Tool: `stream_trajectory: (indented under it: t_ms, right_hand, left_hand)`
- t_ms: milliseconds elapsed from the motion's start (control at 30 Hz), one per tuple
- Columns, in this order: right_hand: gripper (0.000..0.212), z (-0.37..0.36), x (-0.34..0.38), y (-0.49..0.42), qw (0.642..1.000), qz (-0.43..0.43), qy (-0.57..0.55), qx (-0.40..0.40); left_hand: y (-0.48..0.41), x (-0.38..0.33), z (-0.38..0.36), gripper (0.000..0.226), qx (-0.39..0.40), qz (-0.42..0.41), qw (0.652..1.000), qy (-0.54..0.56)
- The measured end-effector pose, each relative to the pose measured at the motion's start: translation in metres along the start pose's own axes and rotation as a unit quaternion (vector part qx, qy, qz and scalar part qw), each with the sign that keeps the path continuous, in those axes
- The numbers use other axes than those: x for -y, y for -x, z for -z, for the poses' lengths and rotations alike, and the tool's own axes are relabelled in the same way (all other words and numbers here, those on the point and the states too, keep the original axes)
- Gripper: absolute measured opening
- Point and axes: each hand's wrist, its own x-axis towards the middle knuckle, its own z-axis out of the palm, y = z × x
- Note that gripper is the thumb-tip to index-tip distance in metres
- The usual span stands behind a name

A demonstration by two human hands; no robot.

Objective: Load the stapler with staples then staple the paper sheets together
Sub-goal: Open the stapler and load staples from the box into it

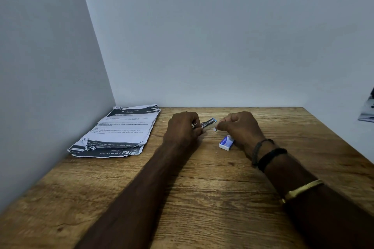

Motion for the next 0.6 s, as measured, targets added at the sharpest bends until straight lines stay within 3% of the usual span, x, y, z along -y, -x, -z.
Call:
stream_trajectory:
  t_ms: [233,400,600]
  right_hand:
    - [0.027,-0.0086,-0.0019,0.0016,0.988,-0.046,0.120,0.080]
    - [0.036,-0.0065,-0.0022,0.0005,0.974,-0.050,0.213,0.061]
    - [0.028,-0.0038,-0.0014,0.0014,0.965,-0.031,0.252,0.060]
  left_hand:
    - [-0.0025,0.0061,-0.0031,0.021,0.031,0.003,0.999,-0.029]
    - [-0.0028,0.0071,-0.0068,0.024,0.032,0.006,0.999,-0.032]
    - [-0.0026,0.0073,-0.0081,0.023,0.054,0.014,0.997,-0.046]
